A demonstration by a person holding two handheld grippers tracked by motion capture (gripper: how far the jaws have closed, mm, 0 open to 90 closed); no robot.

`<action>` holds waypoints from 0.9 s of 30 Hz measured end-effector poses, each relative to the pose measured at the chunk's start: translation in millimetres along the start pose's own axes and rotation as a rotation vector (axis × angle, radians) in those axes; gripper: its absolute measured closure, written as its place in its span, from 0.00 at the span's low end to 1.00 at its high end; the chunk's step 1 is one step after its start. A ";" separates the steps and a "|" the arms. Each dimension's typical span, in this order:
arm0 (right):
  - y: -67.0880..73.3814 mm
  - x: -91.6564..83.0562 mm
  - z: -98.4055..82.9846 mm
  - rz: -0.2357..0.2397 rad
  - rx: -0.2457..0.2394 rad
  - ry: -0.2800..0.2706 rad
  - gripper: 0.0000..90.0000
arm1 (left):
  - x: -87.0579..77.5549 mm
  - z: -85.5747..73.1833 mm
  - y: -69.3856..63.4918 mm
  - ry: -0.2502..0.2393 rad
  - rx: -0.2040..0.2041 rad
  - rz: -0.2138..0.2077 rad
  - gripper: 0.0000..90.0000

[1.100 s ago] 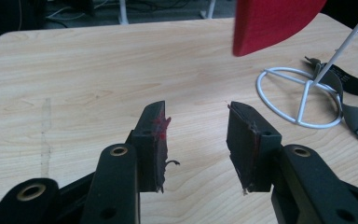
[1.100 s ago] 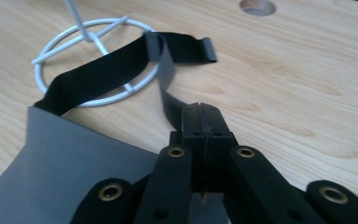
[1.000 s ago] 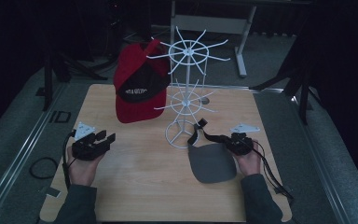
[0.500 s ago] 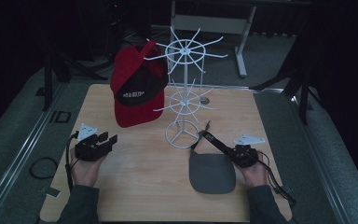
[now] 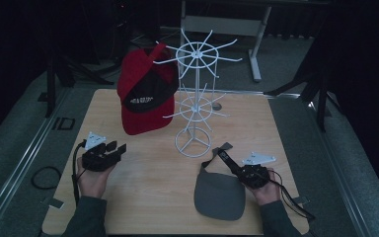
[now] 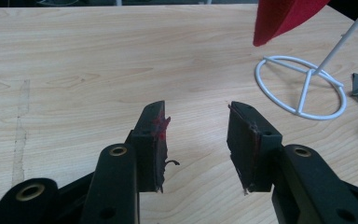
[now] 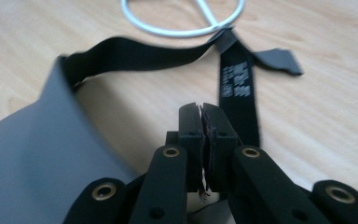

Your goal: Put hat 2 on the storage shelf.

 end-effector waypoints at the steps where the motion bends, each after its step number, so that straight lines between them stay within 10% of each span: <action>1: -3.3 1.3 1.8 -0.005 0.002 -0.001 0.96 | 0.3 -0.2 0.4 0.001 -0.001 0.000 0.64; 27: -36.9 66.8 37.8 -0.010 -0.099 0.076 0.74 | 3.8 -6.4 2.5 0.011 -0.029 -0.010 0.60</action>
Point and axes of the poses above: each handheld gripper's, and its own axes: x roughly forward along the jaws, z roughly out of its top, y roughly to its left, the point moved 8 cm from there along x, roughly forward along the jaws, and after that the axes turned 5 degrees about -z, right-handed, at the moved point
